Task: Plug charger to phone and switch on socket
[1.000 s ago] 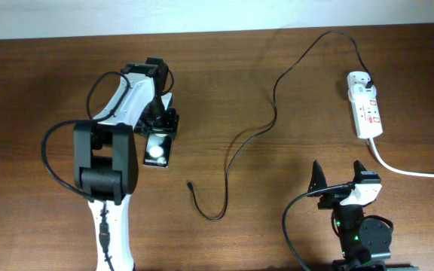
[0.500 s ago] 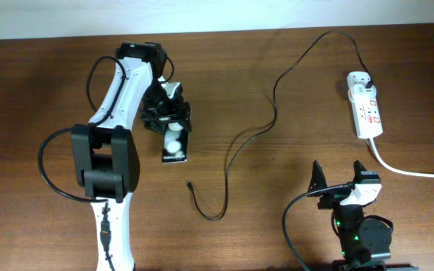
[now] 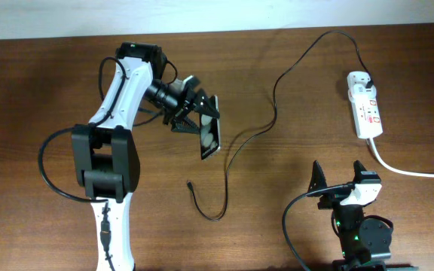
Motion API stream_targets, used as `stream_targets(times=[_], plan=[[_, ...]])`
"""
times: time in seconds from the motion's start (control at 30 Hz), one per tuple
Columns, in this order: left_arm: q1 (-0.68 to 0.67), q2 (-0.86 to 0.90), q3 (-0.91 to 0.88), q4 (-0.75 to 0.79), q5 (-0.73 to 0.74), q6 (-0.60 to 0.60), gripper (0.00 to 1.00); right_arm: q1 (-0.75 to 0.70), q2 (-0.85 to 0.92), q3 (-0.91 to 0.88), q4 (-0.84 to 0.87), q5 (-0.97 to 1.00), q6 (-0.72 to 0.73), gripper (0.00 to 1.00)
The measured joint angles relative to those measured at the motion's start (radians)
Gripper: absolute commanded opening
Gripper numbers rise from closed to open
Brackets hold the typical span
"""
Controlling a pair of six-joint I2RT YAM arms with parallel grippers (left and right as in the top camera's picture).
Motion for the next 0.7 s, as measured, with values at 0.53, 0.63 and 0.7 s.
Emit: stream_targets(times=[0.53, 0.63, 0.7], plan=[[0.0, 0.0, 0.001, -0.023, 0.347, -0.005, 0.38, 0.0, 0.0, 0.0, 0.0, 0.0, -0.001, 0.99], [0.0, 0.0, 0.001, -0.045, 0.351, -0.005, 0.41, 0.0, 0.0, 0.0, 0.01, 0.0, -0.001, 0.99], [0.0, 0.0, 0.001, -0.045, 0.354, -0.007, 0.4, 0.0, 0.002, 0.0, 0.0, -0.049, 0.021, 0.99]])
